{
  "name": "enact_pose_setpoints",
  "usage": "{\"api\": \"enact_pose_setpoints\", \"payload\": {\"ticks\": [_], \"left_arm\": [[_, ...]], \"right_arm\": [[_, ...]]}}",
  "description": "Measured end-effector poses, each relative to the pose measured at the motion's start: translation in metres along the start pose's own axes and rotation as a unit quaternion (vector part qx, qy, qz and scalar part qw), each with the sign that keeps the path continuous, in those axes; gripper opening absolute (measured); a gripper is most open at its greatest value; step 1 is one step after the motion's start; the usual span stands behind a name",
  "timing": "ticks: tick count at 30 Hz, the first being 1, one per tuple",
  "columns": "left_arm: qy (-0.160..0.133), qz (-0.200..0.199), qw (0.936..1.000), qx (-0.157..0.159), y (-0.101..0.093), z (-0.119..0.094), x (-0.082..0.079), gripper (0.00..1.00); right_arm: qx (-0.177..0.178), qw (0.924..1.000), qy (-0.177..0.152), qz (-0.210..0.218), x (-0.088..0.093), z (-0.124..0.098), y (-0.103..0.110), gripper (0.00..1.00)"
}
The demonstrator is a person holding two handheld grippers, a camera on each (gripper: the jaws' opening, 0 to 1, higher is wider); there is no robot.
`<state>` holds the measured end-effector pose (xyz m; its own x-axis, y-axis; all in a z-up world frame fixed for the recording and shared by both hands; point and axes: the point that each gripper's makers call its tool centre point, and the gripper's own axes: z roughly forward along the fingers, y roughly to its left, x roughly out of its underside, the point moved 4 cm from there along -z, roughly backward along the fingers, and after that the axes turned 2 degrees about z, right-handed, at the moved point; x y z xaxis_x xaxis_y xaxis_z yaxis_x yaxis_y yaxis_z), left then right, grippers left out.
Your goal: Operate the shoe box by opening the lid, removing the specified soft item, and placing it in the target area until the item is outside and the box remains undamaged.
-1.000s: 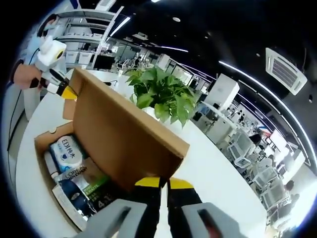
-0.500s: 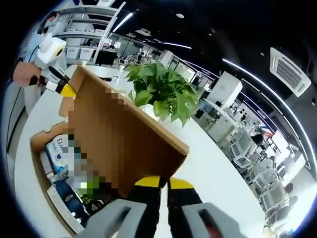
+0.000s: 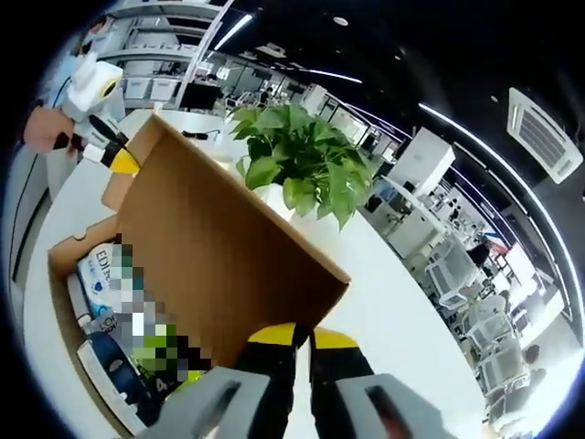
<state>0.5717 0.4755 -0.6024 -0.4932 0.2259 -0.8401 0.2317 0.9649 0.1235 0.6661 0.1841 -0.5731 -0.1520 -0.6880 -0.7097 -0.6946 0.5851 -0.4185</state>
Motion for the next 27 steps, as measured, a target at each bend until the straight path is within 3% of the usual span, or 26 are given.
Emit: {"api": "enact_pose_setpoints", "payload": {"ticks": [11,27], "left_arm": [[0.017,-0.003,0.9998,0.003,0.011,0.018,0.000,0.05],[0.025,-0.012,0.9996,0.005,0.011,0.021,0.004,0.05]], "right_arm": [[-0.006,0.9999,0.015,0.000,-0.004,0.012,-0.003,0.00],[-0.013,0.9994,0.022,0.023,-0.003,0.026,-0.005,0.00]]}}
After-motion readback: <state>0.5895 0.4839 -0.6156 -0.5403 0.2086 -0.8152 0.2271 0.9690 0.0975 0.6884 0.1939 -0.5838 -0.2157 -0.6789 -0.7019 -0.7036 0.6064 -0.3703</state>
